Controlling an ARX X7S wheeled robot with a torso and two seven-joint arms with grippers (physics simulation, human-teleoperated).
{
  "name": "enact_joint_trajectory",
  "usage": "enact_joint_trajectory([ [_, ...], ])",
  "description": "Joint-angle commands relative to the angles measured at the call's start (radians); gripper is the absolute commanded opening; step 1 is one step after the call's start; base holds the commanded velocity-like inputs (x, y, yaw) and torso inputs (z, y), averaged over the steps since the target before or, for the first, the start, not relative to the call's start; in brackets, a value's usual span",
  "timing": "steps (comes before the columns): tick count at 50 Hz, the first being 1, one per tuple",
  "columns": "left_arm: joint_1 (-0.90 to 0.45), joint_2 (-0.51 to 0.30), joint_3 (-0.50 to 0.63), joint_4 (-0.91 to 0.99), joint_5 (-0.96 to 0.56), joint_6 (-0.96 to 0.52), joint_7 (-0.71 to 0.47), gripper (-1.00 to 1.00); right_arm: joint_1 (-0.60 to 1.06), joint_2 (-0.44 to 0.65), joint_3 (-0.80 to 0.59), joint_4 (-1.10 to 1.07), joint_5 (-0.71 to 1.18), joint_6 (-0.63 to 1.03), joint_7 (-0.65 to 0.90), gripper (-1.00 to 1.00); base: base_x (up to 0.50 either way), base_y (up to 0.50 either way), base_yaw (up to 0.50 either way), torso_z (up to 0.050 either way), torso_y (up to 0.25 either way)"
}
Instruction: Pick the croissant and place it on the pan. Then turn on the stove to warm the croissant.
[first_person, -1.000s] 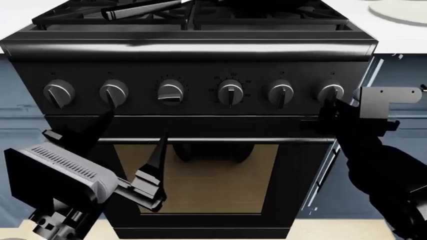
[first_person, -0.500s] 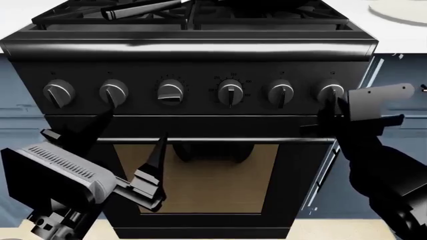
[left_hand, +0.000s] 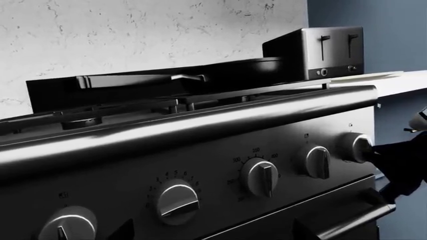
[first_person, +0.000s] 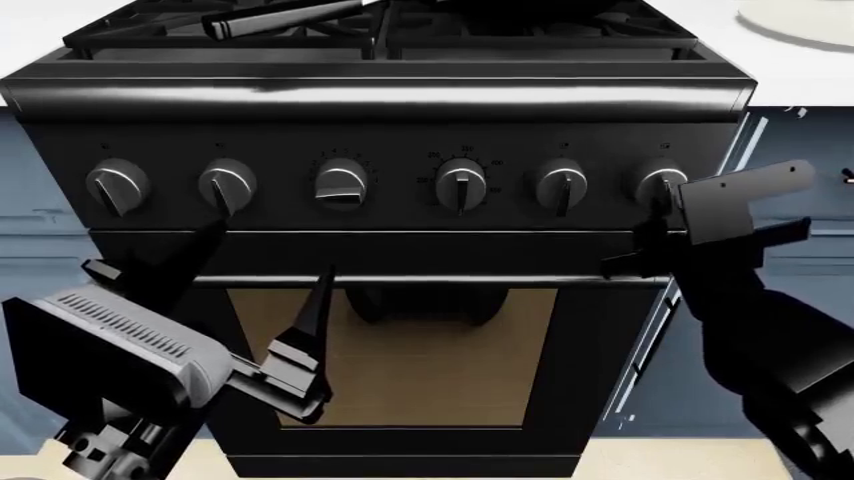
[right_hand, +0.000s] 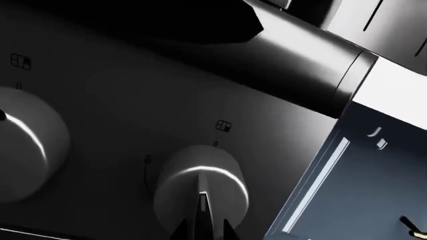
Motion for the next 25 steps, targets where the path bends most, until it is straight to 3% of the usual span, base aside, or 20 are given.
enact_joint_trajectory([
  [1, 0.002, -0.001, 0.002, -0.002, 0.001, 0.004, -0.001, 1.0, 0.035, 0.009, -0.015, -0.044, -0.057, 0.019, -0.014, -1.0, 0.0, 0.0, 0.0, 0.0, 0.011],
  [25, 0.003, -0.006, 0.004, -0.005, 0.001, 0.011, -0.001, 1.0, 0.066, 0.036, -0.073, -0.09, -0.13, 0.072, -0.009, -1.0, 0.0, 0.0, 0.0, 0.001, 0.003],
])
